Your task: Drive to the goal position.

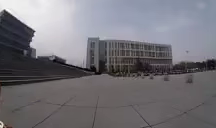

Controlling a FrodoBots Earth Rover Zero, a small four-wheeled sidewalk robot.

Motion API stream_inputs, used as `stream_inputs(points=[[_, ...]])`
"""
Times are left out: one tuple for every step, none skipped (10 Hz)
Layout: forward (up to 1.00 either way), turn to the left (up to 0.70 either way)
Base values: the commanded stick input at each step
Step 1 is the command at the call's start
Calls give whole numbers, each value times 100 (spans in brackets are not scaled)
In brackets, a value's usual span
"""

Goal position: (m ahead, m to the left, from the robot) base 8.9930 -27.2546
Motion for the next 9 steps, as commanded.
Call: stream_inputs(points=[[85, 0], [85, 0], [85, 0], [85, 0], [85, 0], [85, 0], [85, 0], [85, 0], [85, 0]])
